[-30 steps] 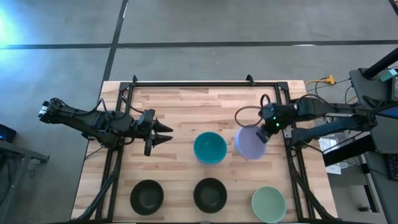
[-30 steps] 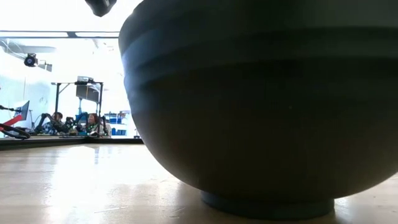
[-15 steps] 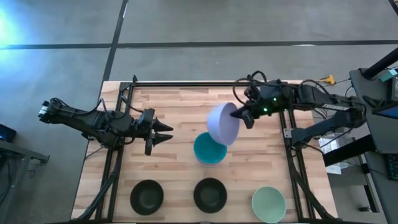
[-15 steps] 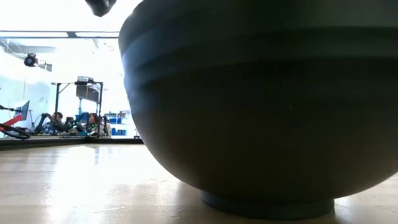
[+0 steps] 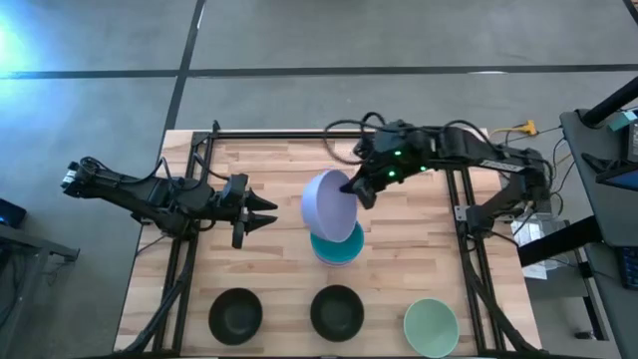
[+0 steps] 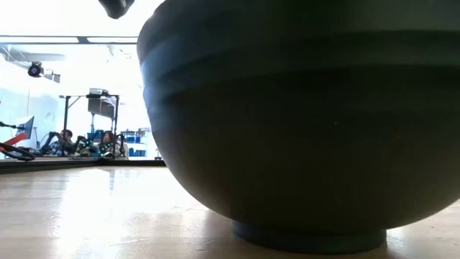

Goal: Nest bowls inside each other
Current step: Stack the purple bowl on top of the blue bowl

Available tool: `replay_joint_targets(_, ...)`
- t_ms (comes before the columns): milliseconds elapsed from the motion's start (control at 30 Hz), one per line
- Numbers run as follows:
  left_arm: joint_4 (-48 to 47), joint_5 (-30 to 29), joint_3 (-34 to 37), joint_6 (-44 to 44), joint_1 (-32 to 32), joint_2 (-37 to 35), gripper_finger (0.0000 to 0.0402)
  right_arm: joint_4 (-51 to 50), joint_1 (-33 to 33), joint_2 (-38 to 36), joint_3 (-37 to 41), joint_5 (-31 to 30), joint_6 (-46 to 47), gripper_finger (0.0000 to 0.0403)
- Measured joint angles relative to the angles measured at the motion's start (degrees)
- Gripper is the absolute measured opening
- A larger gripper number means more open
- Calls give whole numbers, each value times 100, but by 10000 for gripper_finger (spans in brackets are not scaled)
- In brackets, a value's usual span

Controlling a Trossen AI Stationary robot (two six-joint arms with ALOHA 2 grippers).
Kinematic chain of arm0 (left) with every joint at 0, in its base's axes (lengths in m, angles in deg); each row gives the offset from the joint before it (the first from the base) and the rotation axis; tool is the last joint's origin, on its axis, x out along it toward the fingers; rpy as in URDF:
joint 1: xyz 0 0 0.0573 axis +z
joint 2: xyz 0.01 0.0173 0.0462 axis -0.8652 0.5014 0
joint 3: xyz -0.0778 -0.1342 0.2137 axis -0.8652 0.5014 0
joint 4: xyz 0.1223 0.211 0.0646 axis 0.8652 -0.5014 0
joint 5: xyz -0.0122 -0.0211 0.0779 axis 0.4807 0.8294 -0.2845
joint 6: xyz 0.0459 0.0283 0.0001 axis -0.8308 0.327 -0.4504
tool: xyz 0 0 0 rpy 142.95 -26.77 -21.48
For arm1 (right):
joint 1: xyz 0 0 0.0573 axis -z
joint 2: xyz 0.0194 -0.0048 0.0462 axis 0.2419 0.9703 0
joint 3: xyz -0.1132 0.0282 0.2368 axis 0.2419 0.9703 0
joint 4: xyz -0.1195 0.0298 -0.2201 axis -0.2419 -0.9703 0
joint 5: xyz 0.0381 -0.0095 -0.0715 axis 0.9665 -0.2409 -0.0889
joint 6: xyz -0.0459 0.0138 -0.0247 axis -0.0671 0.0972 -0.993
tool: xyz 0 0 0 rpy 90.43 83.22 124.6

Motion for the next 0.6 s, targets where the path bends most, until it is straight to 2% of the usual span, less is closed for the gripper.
replay_joint_targets(233,-7,4,11,7,-4,-39,154,-1685,30,1040,-1401,36,-462,13)
replay_joint_targets(333,-8,3,13,7,-4,-48,154,-1988,71,1379,-1874,94,-652,13)
replay_joint_targets(600,-39,4,14,9,-4,-46,154,-2602,384,1933,-2543,825,-1043,13)
